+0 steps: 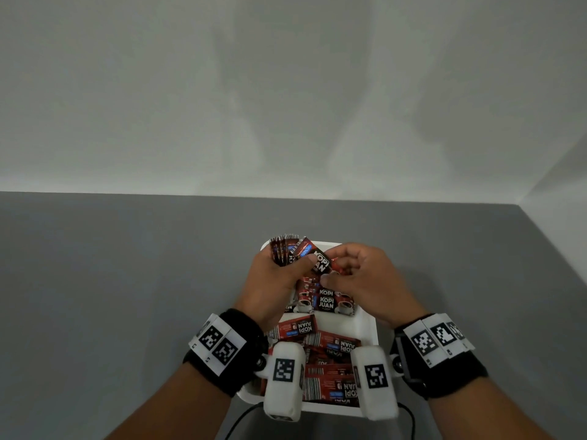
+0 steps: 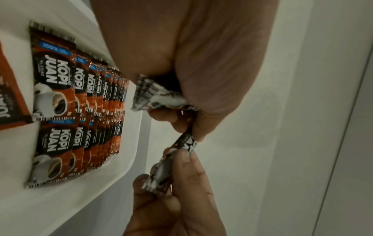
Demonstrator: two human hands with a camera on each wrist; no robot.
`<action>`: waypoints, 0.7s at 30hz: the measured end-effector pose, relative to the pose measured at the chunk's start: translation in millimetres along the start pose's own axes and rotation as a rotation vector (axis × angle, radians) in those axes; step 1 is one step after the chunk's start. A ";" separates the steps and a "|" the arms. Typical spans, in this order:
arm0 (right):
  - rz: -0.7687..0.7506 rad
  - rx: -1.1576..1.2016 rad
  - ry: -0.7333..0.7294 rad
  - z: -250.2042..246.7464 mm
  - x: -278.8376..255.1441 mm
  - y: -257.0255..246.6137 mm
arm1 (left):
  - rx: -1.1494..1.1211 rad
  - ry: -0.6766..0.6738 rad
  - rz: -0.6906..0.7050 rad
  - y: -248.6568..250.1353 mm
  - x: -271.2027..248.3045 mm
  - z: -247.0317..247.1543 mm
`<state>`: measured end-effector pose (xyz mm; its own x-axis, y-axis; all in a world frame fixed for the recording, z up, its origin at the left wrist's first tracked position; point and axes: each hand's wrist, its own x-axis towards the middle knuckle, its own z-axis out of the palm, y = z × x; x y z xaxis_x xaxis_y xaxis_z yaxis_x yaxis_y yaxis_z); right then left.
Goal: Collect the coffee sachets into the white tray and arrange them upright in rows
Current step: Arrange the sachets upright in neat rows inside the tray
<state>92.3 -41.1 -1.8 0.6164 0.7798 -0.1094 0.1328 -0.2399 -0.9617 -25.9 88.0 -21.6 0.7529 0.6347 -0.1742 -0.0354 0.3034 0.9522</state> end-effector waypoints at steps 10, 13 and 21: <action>0.067 -0.670 -0.170 -6.6 29.6 39.2 | 0.732 0.013 -0.051 -17.6 12.0 -27.3; 0.064 -0.835 -0.289 2.9 35.2 54.0 | 1.098 -0.217 -0.077 -27.9 13.8 -27.2; 0.073 -1.155 -0.316 19.7 39.3 65.4 | 1.505 -0.442 -0.127 -57.3 17.6 -34.6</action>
<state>109.9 -14.7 -74.0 0.4553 0.8116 -0.3662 0.8231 -0.5405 -0.1745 -33.4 106.4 -87.9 0.8344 0.3298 -0.4415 0.4990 -0.7921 0.3514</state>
